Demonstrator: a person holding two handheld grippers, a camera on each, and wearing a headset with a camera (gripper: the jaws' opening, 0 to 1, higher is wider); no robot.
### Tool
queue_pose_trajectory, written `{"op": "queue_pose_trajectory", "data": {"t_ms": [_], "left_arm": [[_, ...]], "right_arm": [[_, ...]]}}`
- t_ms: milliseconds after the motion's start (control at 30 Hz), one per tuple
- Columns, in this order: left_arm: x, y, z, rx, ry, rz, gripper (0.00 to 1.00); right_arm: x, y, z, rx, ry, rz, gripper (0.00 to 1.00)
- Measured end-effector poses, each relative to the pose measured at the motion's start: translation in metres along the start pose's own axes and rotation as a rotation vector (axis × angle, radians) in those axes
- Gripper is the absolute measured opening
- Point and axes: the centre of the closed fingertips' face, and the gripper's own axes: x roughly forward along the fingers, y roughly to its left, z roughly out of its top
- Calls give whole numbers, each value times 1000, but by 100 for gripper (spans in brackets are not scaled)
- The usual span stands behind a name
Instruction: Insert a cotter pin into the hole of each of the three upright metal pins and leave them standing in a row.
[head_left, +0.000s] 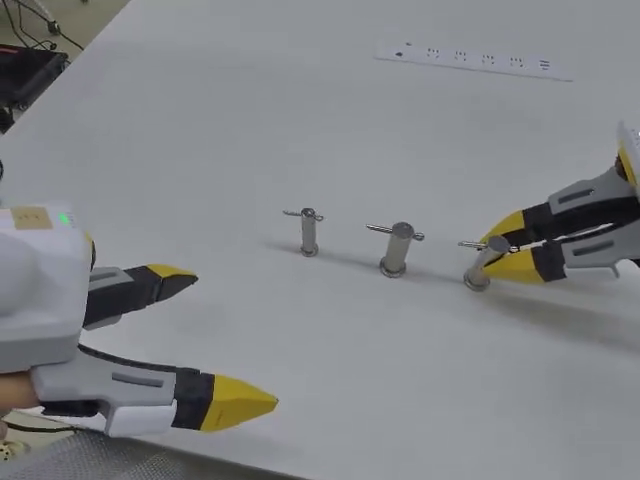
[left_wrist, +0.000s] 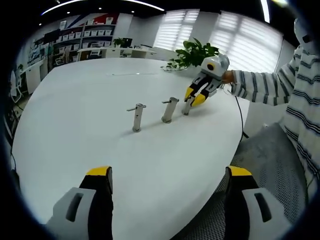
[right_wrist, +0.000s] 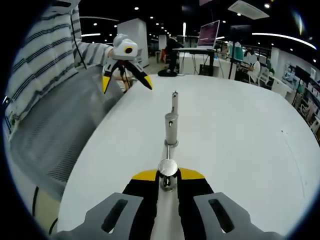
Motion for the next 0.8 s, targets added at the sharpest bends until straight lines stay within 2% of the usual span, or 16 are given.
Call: {"op": "queue_pose_trajectory", "data": {"t_ms": [67, 133, 200, 267, 433, 500, 567, 667, 800], "left_arm": [[-1, 2, -1, 1, 6, 4, 93], [-2, 3, -2, 3, 7, 7, 94], [-3, 3, -1, 3, 5, 6, 94], [-3, 3, -1, 4, 4, 7, 94], [-3, 2, 0, 5, -2, 3, 94], [-3, 1, 1, 9, -7, 3, 95], [-3, 0, 3, 12, -15, 1, 95], [-4, 0, 6, 15, -29, 0, 95], [-6, 0, 8, 15, -35, 0, 96]], "right_arm": [[0, 0, 0, 11, -2, 3, 17], [-1, -2, -3, 9, 18, -13, 20], [-3, -6, -5, 44, 26, -47, 29], [-5, -6, -1, 50, 15, -63, 39], [-16, -10, 9, 96, -11, -128, 50], [-24, -13, 11, 135, -5, -182, 57], [-30, -12, 13, 134, -1, -211, 60], [-37, -6, 18, 178, -17, -248, 64], [-42, 1, 23, 226, -61, -307, 71]]}}
